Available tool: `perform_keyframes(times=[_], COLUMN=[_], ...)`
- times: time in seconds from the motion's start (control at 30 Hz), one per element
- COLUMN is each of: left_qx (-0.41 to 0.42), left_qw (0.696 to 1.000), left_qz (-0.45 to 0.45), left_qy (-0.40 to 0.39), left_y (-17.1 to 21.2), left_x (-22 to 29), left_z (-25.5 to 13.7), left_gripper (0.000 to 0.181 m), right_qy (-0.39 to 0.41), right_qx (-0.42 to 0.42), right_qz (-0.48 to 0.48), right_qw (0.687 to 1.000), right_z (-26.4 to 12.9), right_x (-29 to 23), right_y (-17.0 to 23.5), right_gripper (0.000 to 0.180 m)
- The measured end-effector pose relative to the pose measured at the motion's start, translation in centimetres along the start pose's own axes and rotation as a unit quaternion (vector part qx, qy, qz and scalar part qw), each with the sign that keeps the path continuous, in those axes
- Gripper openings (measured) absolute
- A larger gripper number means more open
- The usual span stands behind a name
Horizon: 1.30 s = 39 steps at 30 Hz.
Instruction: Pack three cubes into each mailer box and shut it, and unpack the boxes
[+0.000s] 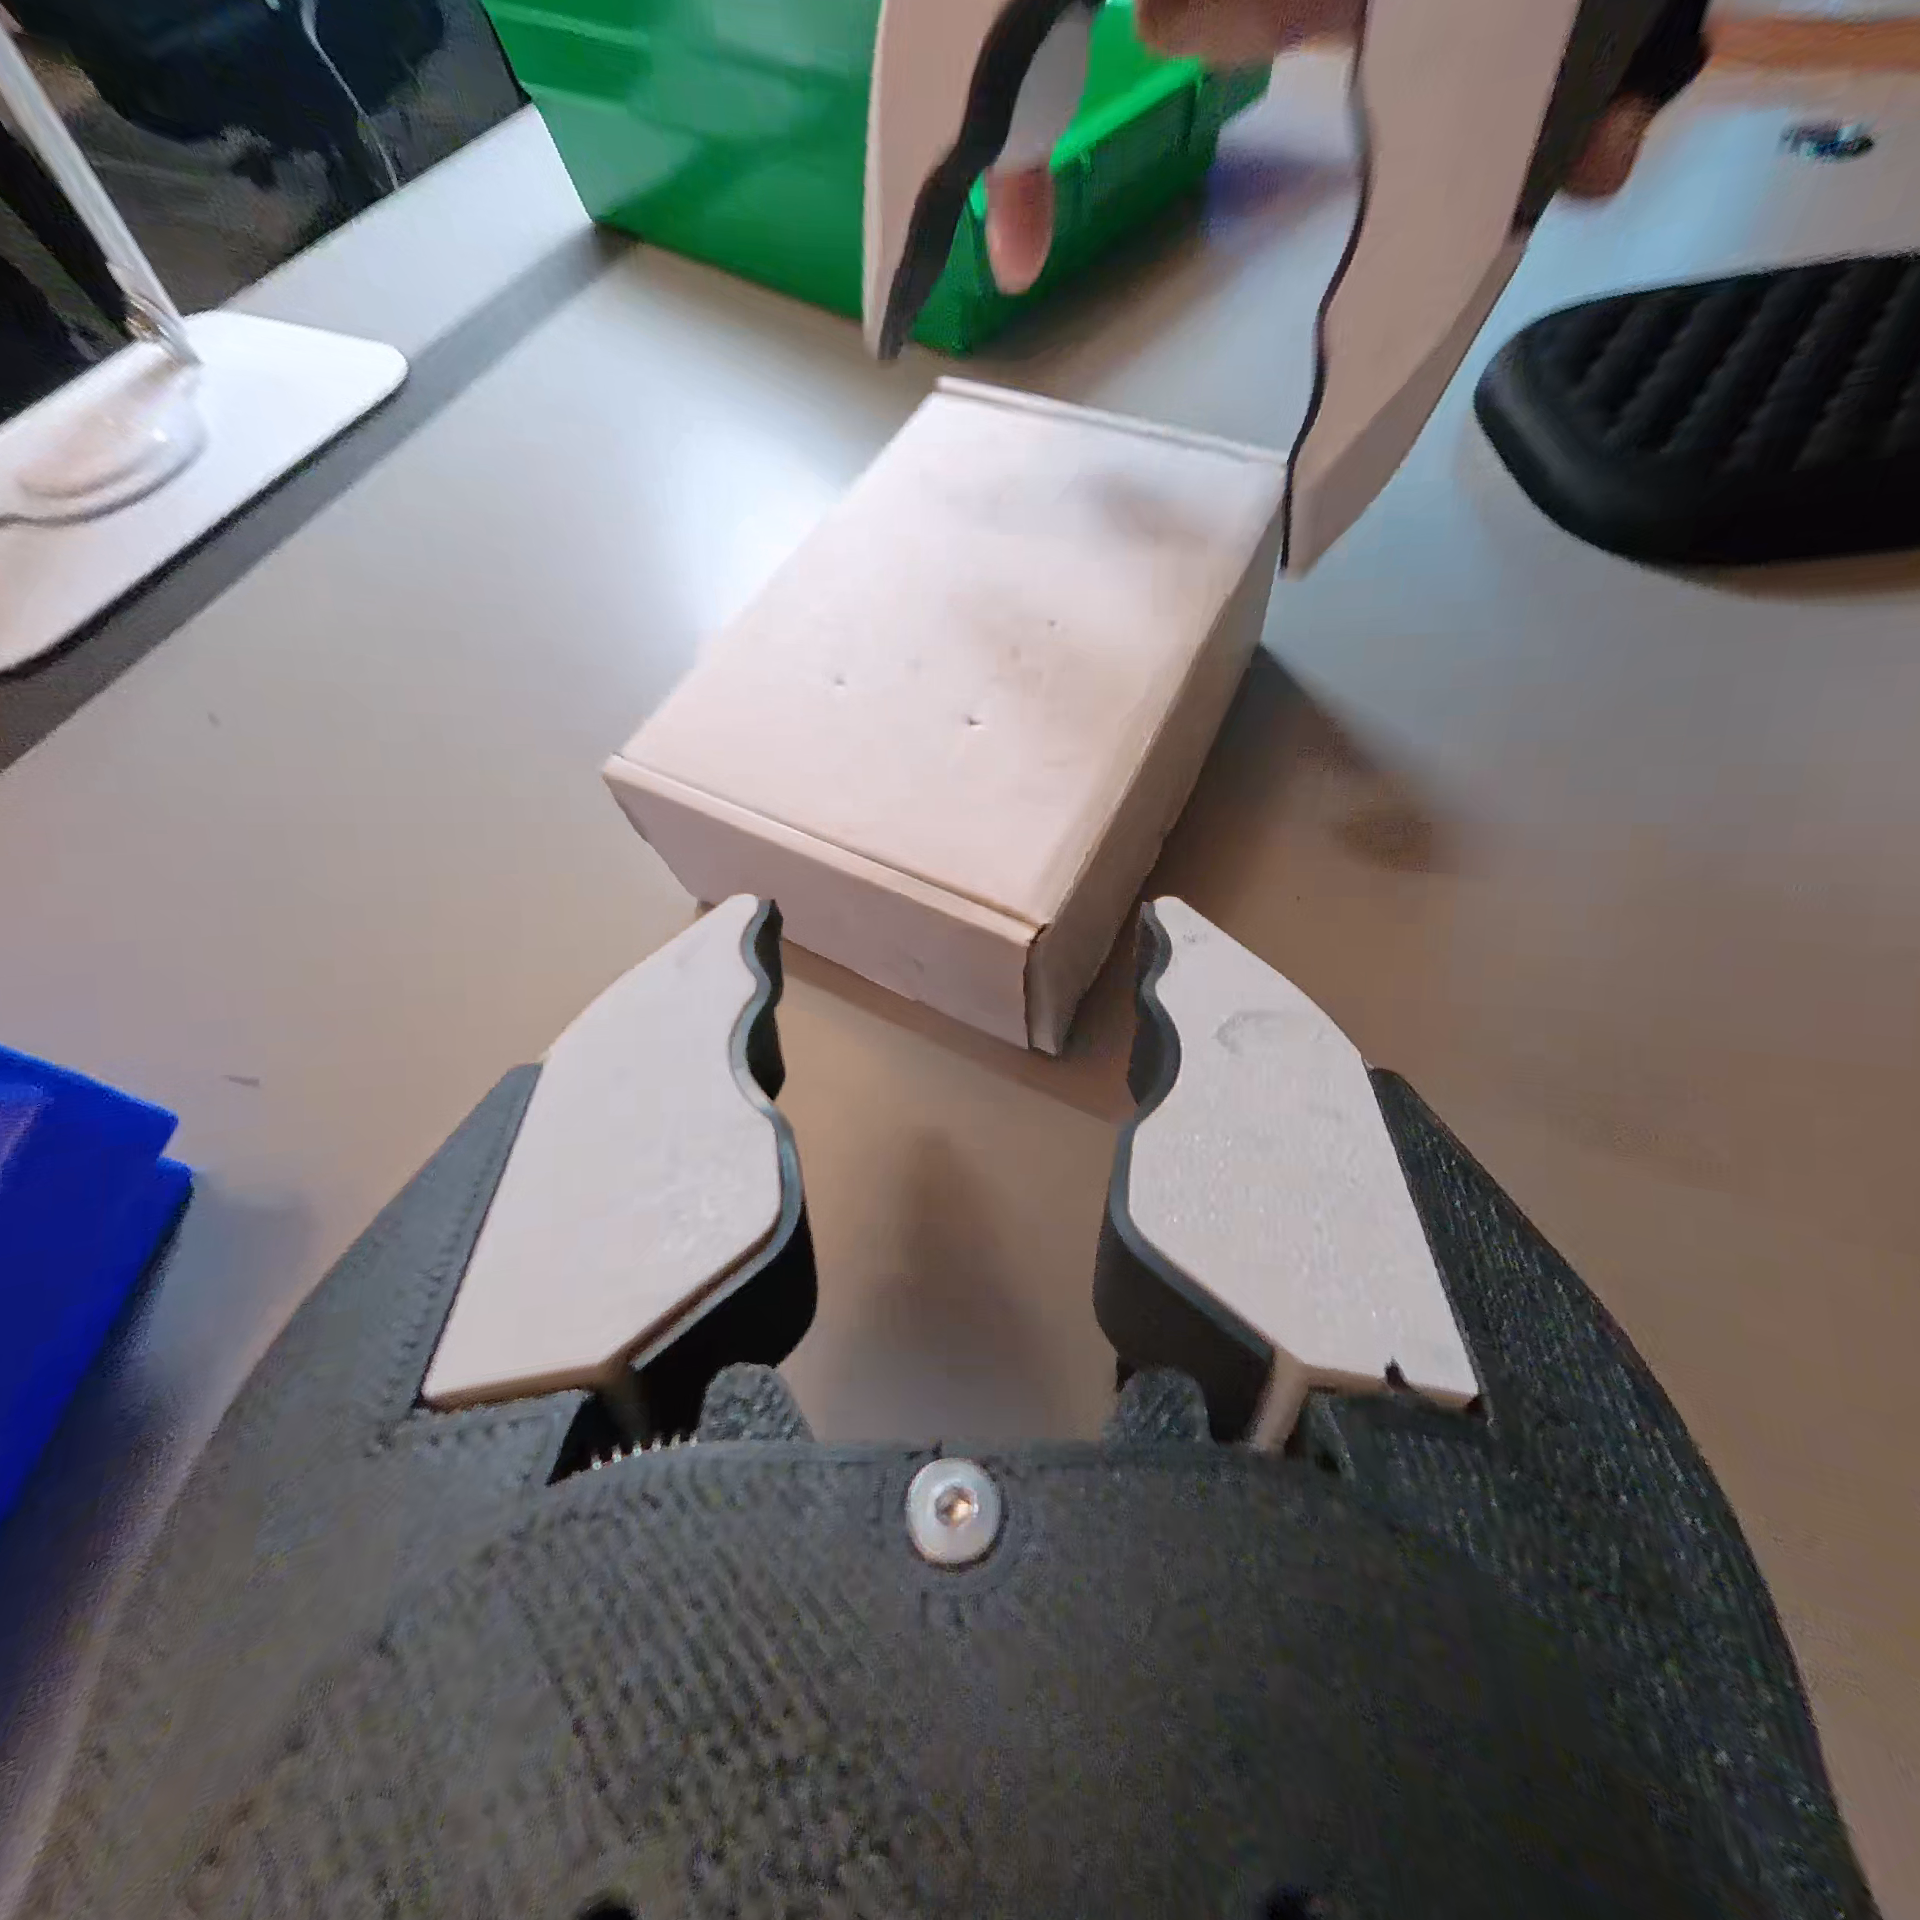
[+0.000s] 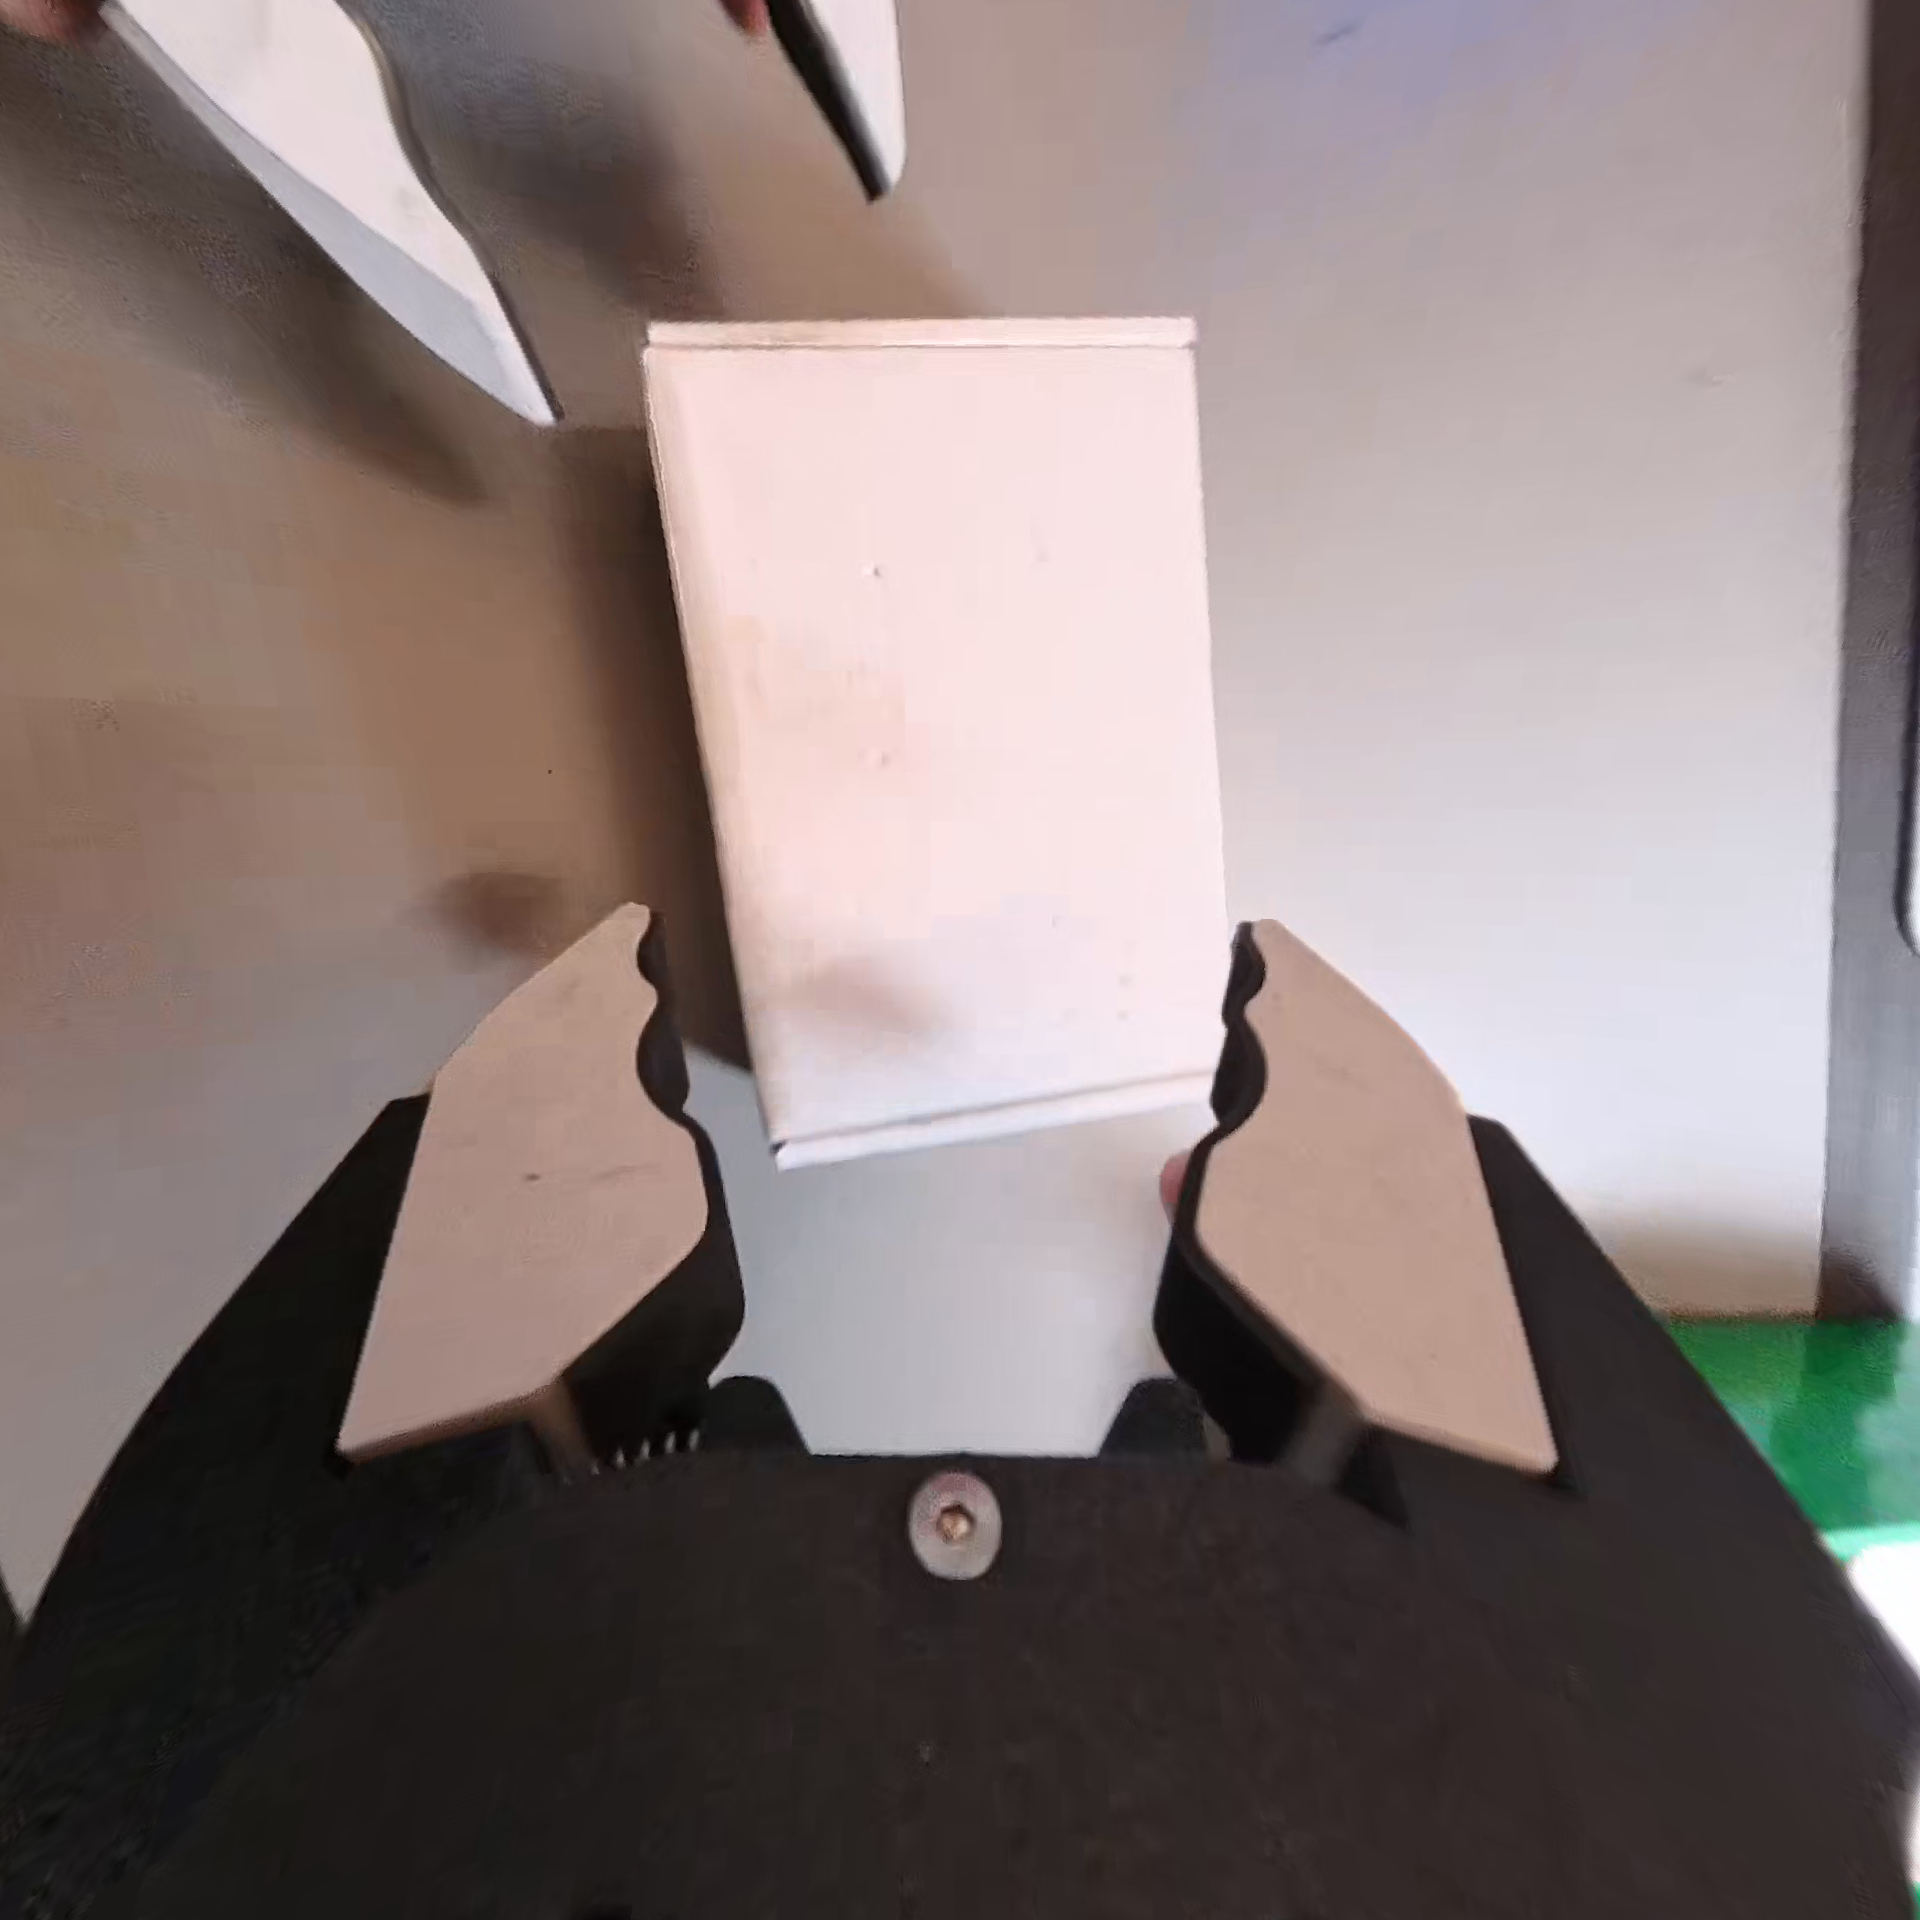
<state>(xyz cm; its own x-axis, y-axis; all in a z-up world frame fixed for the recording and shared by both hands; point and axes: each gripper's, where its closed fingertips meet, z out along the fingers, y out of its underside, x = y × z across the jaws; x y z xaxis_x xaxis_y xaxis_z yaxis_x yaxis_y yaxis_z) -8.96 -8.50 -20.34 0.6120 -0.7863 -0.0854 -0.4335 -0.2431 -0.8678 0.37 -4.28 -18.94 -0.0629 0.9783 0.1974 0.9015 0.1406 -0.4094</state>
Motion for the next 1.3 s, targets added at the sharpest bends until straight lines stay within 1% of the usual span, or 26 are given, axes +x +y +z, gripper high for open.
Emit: perform_keyframes(times=[0.1, 0.2, 0.33, 0.37, 0.43, 0.5, 0.6, 0.67, 0.77, 0.9, 0.97, 1.03, 1.13, 1.23, 1.3], left_qx=[0.036, 0.046, 0.059, 0.061, 0.062, 0.062, 0.064, 0.071, 0.085, 0.098, 0.102, 0.106, 0.108, 0.109, 0.108], left_qw=[0.999, 0.998, 0.998, 0.997, 0.998, 0.998, 0.997, 0.996, 0.993, 0.992, 0.993, 0.993, 0.993, 0.993, 0.993], left_qz=[-0.025, -0.039, -0.037, -0.036, -0.029, -0.025, -0.039, -0.058, -0.071, -0.068, -0.059, -0.058, -0.051, -0.041, -0.043], left_qy=[-0.010, -0.013, -0.011, -0.010, -0.013, -0.018, -0.008, 0.008, 0.026, 0.027, 0.013, 0.006, -0.006, -0.020, -0.021], left_y=[-0.3, 0.0, -0.4, -0.5, -0.4, -0.3, -0.3, -0.4, -0.9, -1.5, -1.8, -1.9, -2.0, -2.0, -1.8], left_x=[-0.5, -1.0, -1.0, -1.0, -1.0, -1.1, -1.1, -0.9, -0.5, -0.2, -0.3, -0.2, -0.1, 0.1, 0.2], left_z=[-0.6, -1.1, -1.6, -1.8, -2.0, -2.1, -2.1, -2.1, -2.2, -2.3, -2.3, -2.3, -2.2, -2.1, -2.0], left_gripper=[0.060, 0.061, 0.062, 0.062, 0.062, 0.062, 0.062, 0.062, 0.064, 0.067, 0.068, 0.068, 0.069, 0.068, 0.068], right_qy=[-0.034, -0.056, -0.080, -0.074, -0.069, -0.069, -0.078, -0.066, -0.028, 0.047, 0.079, 0.103, 0.111, 0.096, 0.082], right_qx=[-0.059, -0.109, -0.163, -0.167, -0.169, -0.167, -0.147, -0.140, -0.132, -0.148, -0.178, -0.218, -0.271, -0.301, -0.310], right_qz=[-0.036, -0.068, -0.083, -0.093, -0.115, -0.136, -0.125, -0.112, -0.088, -0.039, -0.015, 0.007, 0.029, 0.043, 0.044], right_qw=[0.997, 0.990, 0.980, 0.979, 0.976, 0.974, 0.978, 0.982, 0.987, 0.987, 0.981, 0.971, 0.956, 0.948, 0.946], right_z=[2.2, 3.9, 6.1, 6.5, 6.3, 5.7, 3.6, 1.2, -3.6, -10.0, -12.0, -13.1, -12.7, -10.6, -8.8], right_x=[0.1, 0.0, -0.3, -0.2, -0.3, -0.5, -0.1, 1.4, 5.0, 11.1, 14.1, 16.6, 18.9, 19.8, 20.0], right_y=[-1.2, -1.9, -1.3, -1.2, -1.0, -0.5, 0.3, 1.2, 2.7, 6.2, 9.2, 12.7, 17.7, 21.5, 23.1], right_gripper=[0.112, 0.122, 0.124, 0.127, 0.126, 0.126, 0.126, 0.126, 0.126, 0.126, 0.126, 0.126, 0.126, 0.126, 0.126])
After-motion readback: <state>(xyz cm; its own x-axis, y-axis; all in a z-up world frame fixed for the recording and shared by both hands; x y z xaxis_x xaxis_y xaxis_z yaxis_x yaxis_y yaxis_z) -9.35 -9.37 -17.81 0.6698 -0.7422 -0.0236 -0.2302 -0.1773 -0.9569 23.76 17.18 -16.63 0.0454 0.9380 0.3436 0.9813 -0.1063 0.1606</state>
